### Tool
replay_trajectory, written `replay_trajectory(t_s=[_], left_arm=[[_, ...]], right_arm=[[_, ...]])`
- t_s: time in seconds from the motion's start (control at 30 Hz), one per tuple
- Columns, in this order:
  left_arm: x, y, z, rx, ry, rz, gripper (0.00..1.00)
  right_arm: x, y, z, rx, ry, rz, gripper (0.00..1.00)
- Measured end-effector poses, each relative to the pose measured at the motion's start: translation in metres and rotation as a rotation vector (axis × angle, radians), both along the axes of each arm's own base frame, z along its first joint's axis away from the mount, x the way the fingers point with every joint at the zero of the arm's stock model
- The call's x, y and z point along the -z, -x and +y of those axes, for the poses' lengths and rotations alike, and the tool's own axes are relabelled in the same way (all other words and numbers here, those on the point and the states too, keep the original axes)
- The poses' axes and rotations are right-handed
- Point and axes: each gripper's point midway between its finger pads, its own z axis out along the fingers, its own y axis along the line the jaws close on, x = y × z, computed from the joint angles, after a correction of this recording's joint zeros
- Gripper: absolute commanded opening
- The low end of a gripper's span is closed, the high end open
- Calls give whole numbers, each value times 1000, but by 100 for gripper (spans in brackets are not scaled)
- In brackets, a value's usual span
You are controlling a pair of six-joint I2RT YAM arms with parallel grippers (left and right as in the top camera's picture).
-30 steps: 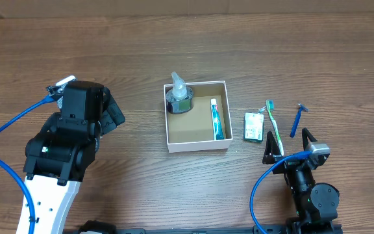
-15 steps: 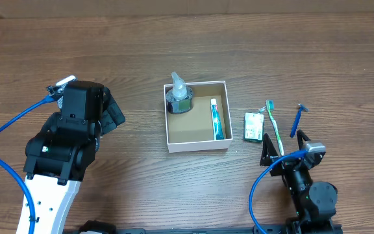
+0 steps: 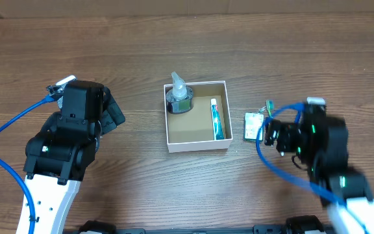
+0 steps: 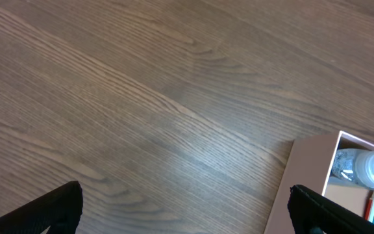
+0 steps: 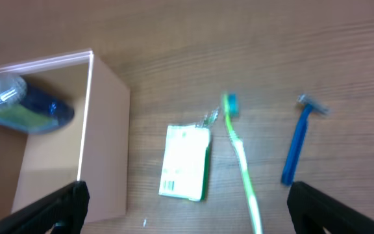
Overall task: Pack container
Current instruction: 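Move the right gripper over the green-wrapped soap bar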
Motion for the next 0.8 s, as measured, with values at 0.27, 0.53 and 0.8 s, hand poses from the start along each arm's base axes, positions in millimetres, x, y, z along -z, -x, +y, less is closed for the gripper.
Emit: replay_trajectory(t_s=[0.27,0.53,0.8], left_arm=[[0,0,0,0,0,-1,100],[0,0,0,0,0,-1,100],[0,0,0,0,1,-1,100]], right_arm=[[35,-39,30,-87,-98,306,100],[97,-41,33,-57,-118,510,100],[113,-46,30,-39,-98,538,100]])
